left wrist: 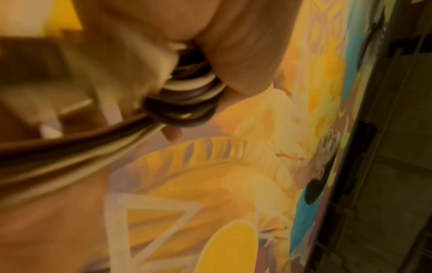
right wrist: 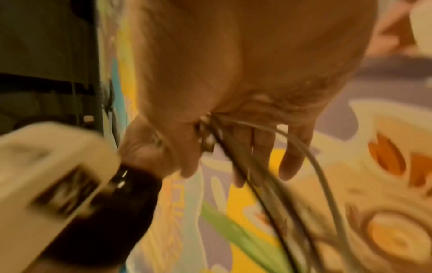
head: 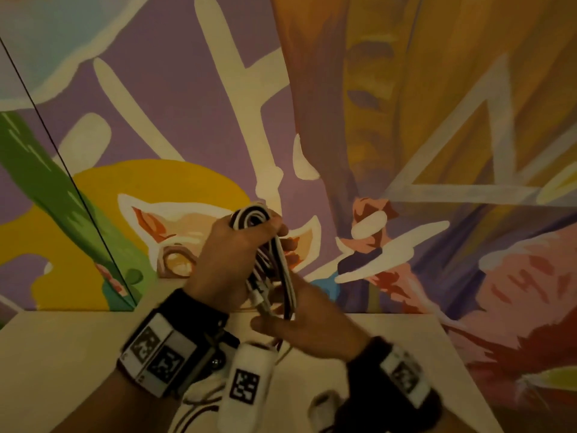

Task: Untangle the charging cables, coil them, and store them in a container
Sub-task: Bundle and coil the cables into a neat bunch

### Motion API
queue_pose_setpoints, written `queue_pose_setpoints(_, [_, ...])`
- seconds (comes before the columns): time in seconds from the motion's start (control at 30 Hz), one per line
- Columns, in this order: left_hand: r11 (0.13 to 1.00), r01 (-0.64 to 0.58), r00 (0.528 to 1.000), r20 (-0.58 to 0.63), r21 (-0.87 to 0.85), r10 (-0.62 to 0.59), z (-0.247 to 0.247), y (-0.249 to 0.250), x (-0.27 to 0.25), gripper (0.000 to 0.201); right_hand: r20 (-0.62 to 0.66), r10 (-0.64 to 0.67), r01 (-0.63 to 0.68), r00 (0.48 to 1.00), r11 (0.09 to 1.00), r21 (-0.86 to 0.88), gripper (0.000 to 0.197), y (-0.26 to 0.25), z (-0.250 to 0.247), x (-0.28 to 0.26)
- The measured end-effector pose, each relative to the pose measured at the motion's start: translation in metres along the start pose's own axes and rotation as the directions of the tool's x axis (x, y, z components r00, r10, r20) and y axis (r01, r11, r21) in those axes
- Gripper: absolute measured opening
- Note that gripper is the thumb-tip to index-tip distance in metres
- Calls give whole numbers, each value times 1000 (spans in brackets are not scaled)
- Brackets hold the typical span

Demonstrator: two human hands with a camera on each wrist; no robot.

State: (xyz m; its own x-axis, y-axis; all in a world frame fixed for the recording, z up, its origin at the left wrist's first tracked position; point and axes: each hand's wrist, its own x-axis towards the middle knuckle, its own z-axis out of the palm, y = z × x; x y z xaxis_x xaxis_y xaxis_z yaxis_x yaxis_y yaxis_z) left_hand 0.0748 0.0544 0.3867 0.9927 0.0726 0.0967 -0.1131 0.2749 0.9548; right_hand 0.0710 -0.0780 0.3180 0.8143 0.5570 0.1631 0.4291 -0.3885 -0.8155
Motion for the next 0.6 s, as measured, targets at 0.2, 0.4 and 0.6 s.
queue_pose_setpoints(0.2, [998,-36,974,-223,-42,26,-66,6,10,10,-123,-105,51,987,924,-379,25,11,28,-14])
queue_pose_setpoints(0.4, [894,-218,955,-104,392,279,-85,-28,4,19,138,-319,279,938,452,-847,18,-22,21,-24])
queue_pose_setpoints(0.6, [965,-133,931,361,225,44,-68,-55,-16,32,300,-405,486,864,512,-708,15,-59,-6,-12])
